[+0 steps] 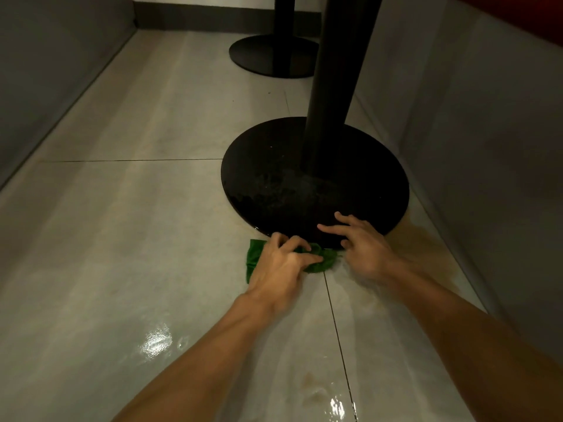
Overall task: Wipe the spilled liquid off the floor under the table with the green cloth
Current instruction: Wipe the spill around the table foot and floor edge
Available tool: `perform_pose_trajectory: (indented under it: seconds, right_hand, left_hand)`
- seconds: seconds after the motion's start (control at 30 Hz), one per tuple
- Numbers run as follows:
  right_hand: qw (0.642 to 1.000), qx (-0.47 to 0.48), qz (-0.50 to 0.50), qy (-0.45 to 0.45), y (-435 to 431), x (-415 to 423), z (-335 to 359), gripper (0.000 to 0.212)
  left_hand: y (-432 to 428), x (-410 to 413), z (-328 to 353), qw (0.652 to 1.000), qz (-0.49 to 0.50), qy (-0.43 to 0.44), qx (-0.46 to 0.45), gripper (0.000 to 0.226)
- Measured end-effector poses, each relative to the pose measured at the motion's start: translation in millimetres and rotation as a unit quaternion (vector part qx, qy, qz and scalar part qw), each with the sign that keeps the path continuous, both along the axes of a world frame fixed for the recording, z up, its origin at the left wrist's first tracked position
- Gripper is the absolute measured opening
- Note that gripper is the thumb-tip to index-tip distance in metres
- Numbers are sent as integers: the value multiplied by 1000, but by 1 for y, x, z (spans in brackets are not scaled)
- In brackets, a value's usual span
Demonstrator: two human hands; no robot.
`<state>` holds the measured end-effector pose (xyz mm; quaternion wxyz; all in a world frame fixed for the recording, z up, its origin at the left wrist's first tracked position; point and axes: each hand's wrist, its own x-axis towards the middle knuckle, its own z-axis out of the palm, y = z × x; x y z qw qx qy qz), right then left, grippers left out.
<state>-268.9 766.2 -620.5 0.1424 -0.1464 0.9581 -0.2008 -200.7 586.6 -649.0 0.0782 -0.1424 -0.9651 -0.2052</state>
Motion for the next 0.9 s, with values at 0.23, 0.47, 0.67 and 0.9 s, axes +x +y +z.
perform_pose_trajectory:
  seconds: [0.23,0.47,0.67,0.9]
  right_hand:
    - [1000,-28,1,-5,1,2,-3,57]
    - [999,-35,-3,-4,-1,2,-6,56]
    - [999,-32,-3,0,-1,3,-7,57]
    - [1000,-26,-3,4,-2,3,-8,58]
  left_hand:
    - [-64,-7,-2,994,111,9,19,40]
    - [-110,-33,-14,982,169,18,79,35]
    - [-116,-36,-13,982,154,10,105,35]
    - [-69,-11,-7,991,85,11,105,40]
